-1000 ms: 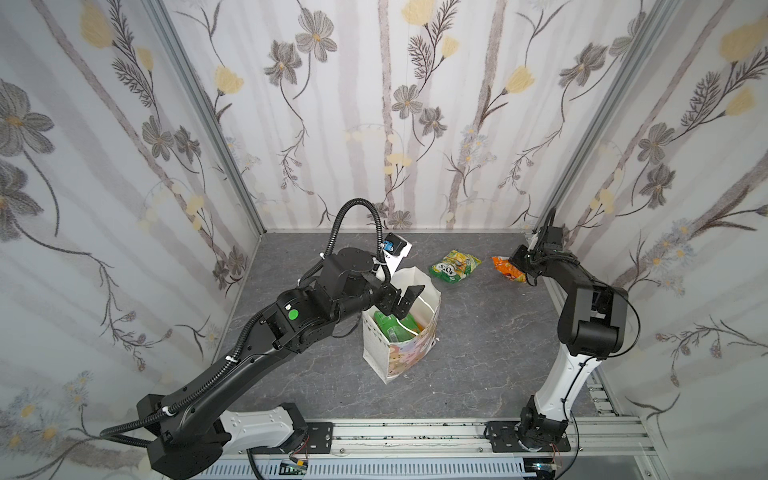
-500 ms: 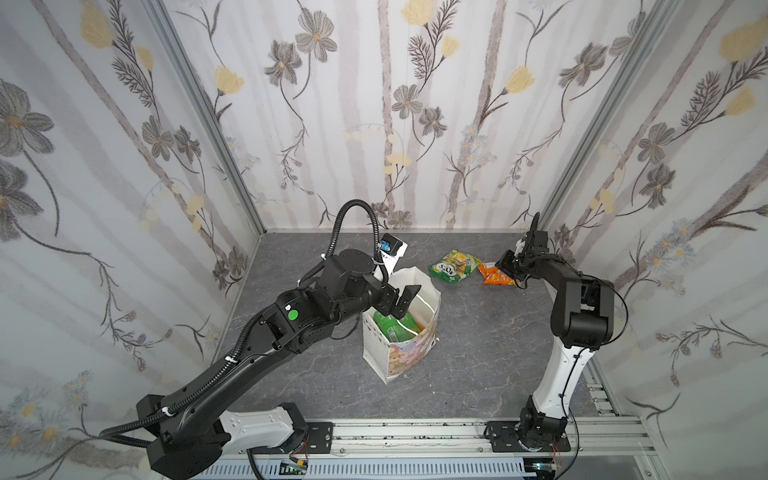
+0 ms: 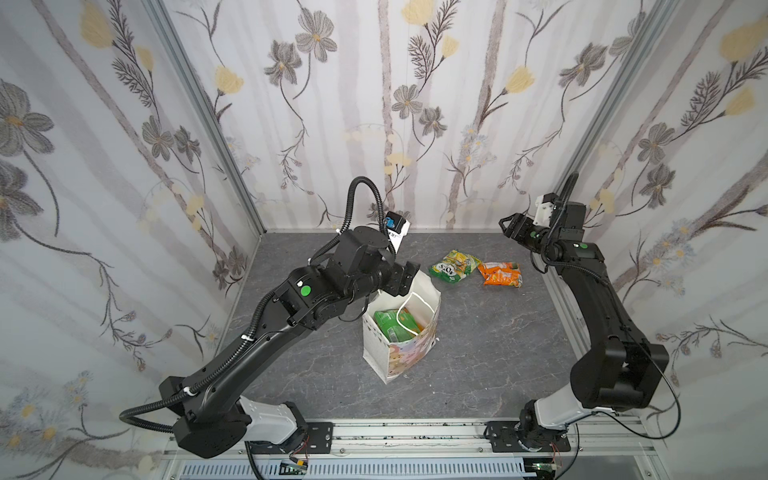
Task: Take the snacks out of the paper bag
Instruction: 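Move the right gripper back toward the bag while the left gripper rises over it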
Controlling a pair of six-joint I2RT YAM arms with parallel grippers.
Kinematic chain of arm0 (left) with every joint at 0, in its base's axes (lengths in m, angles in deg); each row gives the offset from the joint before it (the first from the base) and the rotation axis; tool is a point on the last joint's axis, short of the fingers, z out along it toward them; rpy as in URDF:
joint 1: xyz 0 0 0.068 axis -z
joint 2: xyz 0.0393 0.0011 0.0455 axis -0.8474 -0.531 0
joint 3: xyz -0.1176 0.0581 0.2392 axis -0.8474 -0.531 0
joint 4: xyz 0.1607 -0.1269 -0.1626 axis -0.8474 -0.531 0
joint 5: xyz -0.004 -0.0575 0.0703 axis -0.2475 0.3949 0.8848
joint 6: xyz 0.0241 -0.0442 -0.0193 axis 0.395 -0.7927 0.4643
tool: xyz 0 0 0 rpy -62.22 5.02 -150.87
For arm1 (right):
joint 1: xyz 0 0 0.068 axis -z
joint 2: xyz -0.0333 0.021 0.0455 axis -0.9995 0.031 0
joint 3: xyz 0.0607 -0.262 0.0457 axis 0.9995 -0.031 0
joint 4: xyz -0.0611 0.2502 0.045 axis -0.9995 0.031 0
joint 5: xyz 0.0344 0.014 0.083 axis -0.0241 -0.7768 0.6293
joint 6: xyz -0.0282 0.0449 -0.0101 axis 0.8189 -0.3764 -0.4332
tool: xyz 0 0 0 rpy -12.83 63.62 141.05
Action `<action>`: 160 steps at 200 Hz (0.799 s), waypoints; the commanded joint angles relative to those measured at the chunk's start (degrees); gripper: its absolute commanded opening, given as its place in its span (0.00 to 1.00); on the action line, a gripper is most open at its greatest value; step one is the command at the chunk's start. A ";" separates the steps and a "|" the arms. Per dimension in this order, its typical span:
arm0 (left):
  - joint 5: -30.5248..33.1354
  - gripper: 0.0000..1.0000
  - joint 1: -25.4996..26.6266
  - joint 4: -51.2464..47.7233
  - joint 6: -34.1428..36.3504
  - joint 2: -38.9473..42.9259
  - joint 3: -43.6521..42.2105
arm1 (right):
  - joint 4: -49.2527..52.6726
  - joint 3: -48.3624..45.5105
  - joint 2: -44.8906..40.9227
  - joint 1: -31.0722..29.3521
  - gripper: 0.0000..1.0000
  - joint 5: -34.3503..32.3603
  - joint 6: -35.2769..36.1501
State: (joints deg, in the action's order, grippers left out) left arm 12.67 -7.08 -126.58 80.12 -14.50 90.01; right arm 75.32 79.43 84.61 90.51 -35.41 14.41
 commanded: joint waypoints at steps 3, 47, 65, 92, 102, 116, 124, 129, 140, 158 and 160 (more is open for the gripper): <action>0.17 0.77 -1.36 -6.64 -3.17 -4.42 5.41 | 1.07 -0.29 -6.74 -3.30 0.85 3.17 2.13; -1.90 0.72 -3.68 -11.83 -6.33 -11.77 12.76 | 2.06 -1.86 -16.76 -11.73 0.93 5.82 1.97; -2.96 0.70 -4.20 -14.33 -7.96 -14.61 15.46 | 3.92 -2.02 -19.64 -14.94 0.96 6.31 2.12; -3.92 0.66 -4.31 -18.02 -9.33 -18.94 19.20 | 6.83 -3.42 -22.84 -18.56 0.97 8.49 1.97; -4.66 0.65 -4.26 -18.62 -9.66 -20.11 19.76 | 7.50 -4.24 -23.82 -19.68 0.98 9.80 1.90; -5.80 0.63 -4.35 -19.32 -10.14 -21.53 20.29 | 8.29 -5.43 -25.22 -21.17 0.99 12.18 1.65; -6.26 0.63 -4.28 -19.69 -10.31 -22.27 20.39 | 9.06 -5.85 -25.86 -21.89 0.99 13.21 1.46; -6.50 0.62 -4.32 -19.93 -10.48 -22.66 20.39 | 9.57 -5.93 -26.27 -22.49 0.99 13.74 1.47; -7.30 0.61 -4.26 -20.15 -10.67 -23.30 20.22 | 10.40 -6.36 -27.15 -23.32 0.99 14.44 1.47; -9.03 0.59 -4.27 -20.59 -10.75 -23.98 19.37 | 11.69 -6.87 -28.26 -24.36 0.99 15.43 1.48; -9.26 0.59 -4.20 -20.58 -10.76 -24.01 19.23 | 11.81 -6.87 -28.40 -24.46 0.99 15.59 1.47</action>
State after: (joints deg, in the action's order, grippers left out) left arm 6.16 -11.36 -145.23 70.43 -37.86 109.75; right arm 85.46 73.14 57.26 67.03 -23.06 15.90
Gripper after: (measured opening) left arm 0.602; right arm 0.995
